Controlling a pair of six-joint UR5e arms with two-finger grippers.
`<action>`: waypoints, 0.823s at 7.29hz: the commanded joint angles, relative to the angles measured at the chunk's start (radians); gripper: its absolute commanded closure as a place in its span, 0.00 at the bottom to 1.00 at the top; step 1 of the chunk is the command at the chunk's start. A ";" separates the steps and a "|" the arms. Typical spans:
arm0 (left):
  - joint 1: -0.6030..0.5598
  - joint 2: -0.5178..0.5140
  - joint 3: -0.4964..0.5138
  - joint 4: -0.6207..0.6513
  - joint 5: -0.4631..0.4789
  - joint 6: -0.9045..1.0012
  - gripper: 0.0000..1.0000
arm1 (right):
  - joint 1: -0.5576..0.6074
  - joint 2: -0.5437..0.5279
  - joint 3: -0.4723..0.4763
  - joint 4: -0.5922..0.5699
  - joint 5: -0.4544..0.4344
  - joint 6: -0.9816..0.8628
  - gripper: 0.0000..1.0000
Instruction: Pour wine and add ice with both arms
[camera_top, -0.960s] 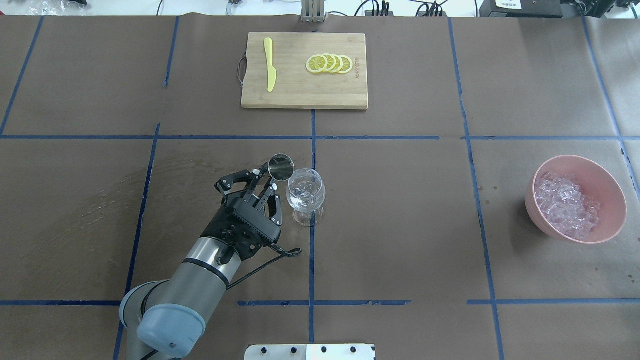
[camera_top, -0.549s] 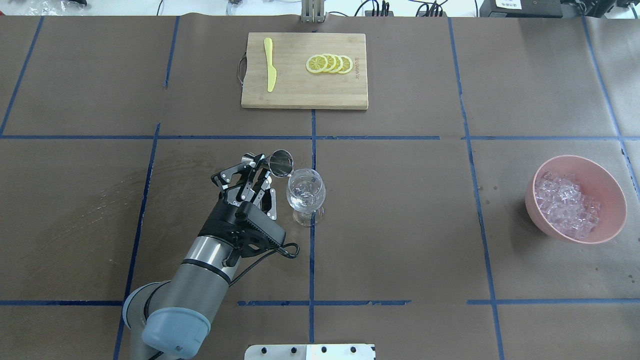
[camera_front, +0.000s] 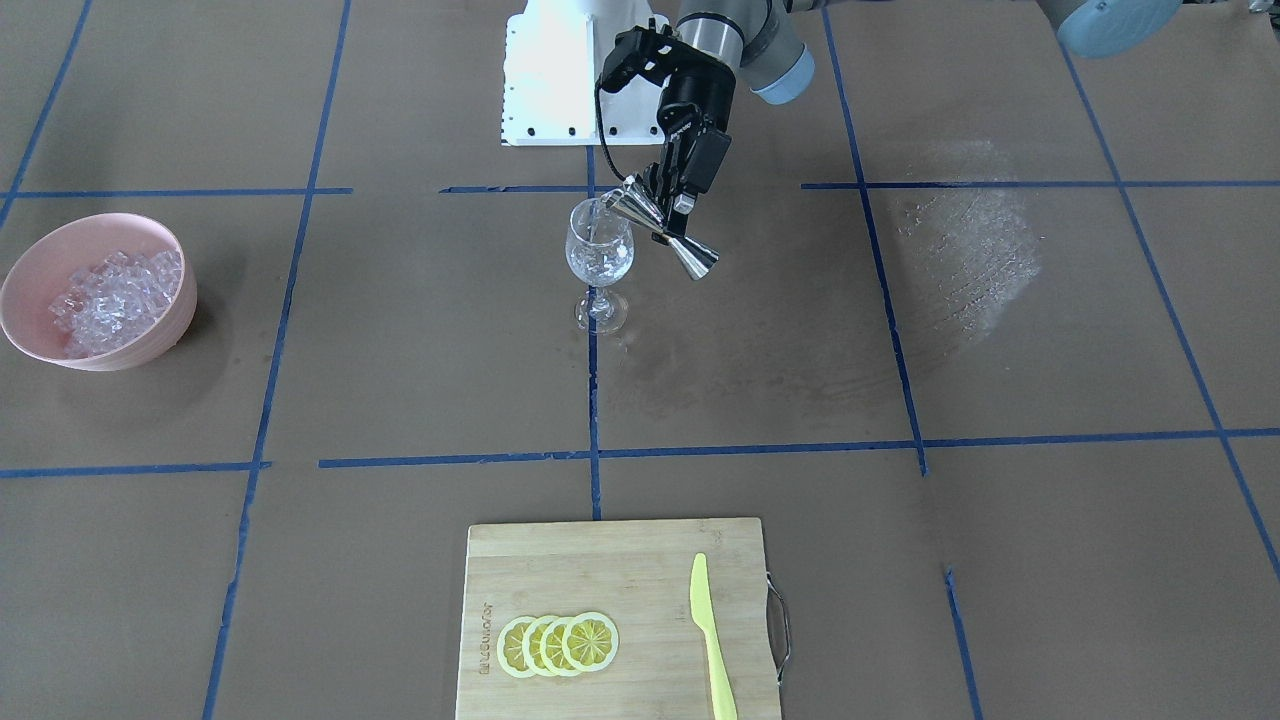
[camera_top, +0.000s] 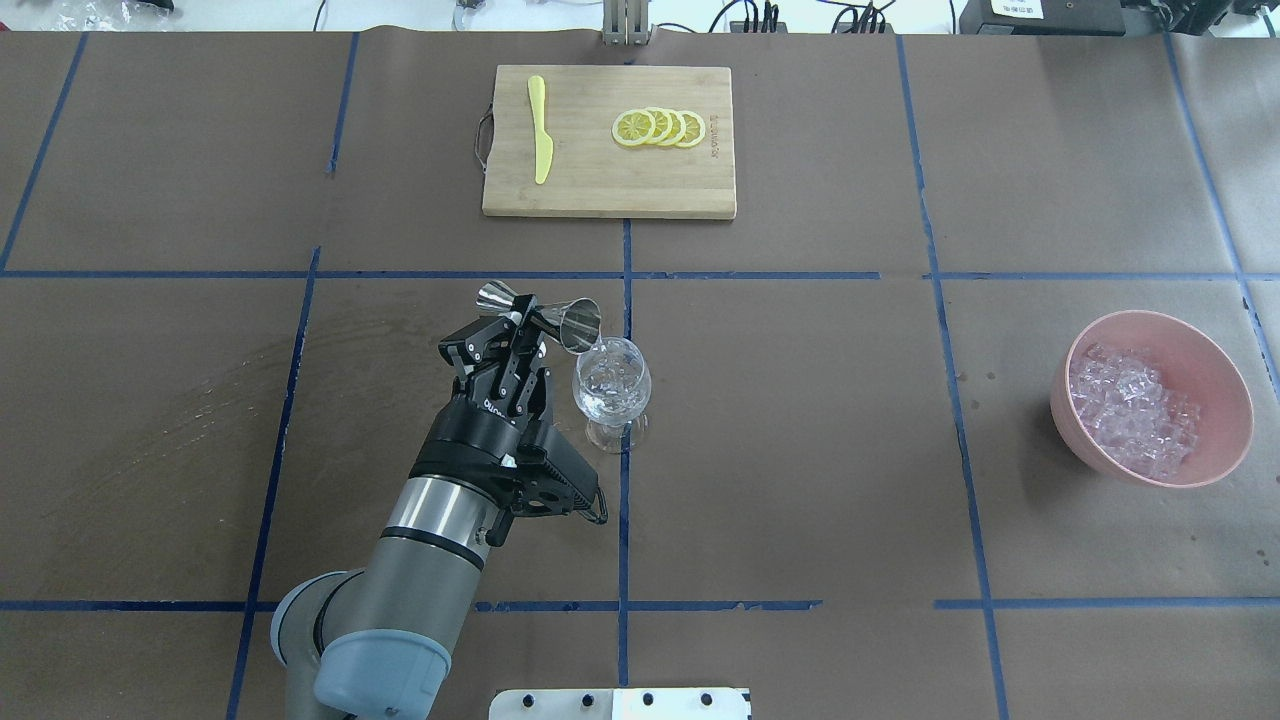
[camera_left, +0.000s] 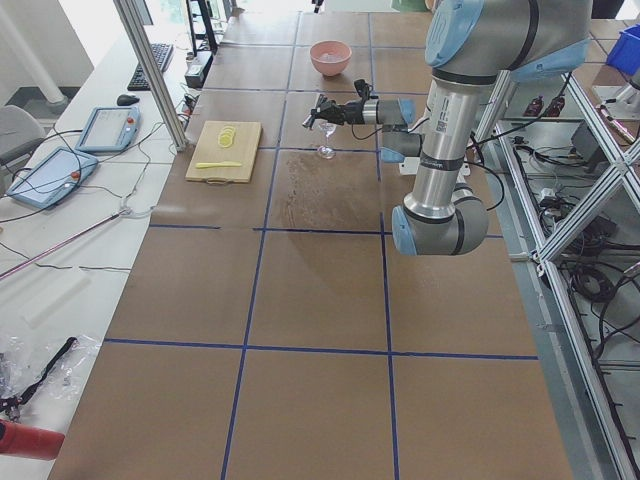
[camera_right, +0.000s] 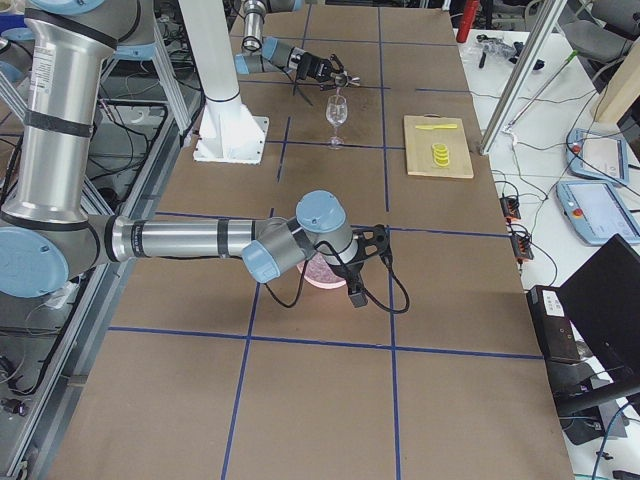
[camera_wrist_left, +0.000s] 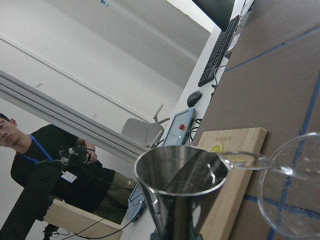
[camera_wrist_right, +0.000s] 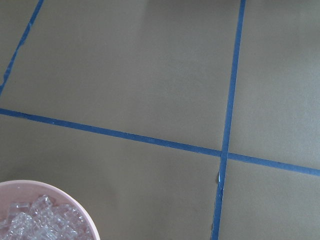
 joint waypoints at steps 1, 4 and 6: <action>0.010 -0.003 -0.008 0.000 0.038 0.139 1.00 | 0.002 0.000 -0.003 0.000 -0.001 0.021 0.00; 0.025 -0.037 -0.009 0.000 0.083 0.333 1.00 | 0.002 0.000 -0.021 0.000 -0.002 0.023 0.00; 0.025 -0.063 -0.009 0.008 0.151 0.451 1.00 | 0.005 0.000 -0.035 0.000 -0.002 0.023 0.00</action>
